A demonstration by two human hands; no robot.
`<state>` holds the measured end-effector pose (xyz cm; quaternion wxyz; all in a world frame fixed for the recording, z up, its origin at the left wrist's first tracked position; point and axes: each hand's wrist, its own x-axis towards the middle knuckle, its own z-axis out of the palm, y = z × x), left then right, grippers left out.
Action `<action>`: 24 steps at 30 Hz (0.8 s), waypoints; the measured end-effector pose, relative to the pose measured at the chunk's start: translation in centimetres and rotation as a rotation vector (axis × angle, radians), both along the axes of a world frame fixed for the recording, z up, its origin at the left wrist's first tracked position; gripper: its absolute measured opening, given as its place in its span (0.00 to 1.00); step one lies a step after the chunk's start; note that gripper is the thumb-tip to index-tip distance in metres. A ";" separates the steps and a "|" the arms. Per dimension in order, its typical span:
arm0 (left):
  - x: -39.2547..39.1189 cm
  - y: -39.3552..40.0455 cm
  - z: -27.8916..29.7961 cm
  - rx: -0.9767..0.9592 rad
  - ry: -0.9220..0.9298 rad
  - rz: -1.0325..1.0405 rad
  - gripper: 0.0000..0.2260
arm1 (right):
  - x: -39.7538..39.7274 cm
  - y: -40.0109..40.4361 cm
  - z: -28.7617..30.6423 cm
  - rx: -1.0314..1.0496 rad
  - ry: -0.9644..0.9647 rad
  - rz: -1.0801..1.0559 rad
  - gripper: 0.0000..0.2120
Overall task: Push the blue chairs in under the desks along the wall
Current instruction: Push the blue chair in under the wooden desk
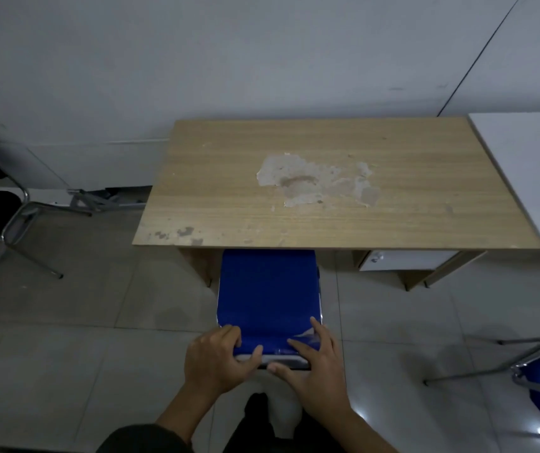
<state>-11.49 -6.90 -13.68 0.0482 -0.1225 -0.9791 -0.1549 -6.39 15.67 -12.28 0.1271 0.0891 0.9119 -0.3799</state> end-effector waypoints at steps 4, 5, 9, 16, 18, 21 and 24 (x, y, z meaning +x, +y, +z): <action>0.1 -0.9 -0.2 -0.001 0.006 -0.044 0.23 | 0.4 -0.6 -0.5 -0.012 0.014 0.016 0.40; 0.3 -1.2 -0.3 -0.004 0.002 -0.053 0.23 | 0.7 -1.0 -0.6 -0.009 0.015 0.024 0.40; 0.5 -1.6 -0.4 0.003 -0.010 -0.067 0.23 | 1.0 -1.2 -0.5 -0.046 0.034 -0.025 0.37; 0.1 -1.5 -0.4 0.073 -0.010 -0.036 0.24 | 0.6 -1.0 -0.7 -0.026 0.039 -0.033 0.36; 0.2 -1.5 -0.4 0.077 -0.020 -0.027 0.24 | 0.8 -1.0 -0.9 -0.024 0.040 -0.042 0.35; 0.6 -1.5 -0.6 0.077 -0.037 -0.009 0.24 | 1.1 -1.1 -1.1 -0.033 0.013 -0.061 0.38; 1.1 -2.2 -0.9 0.133 -0.039 0.021 0.26 | 1.4 -1.8 -0.9 -0.002 -0.024 -0.062 0.41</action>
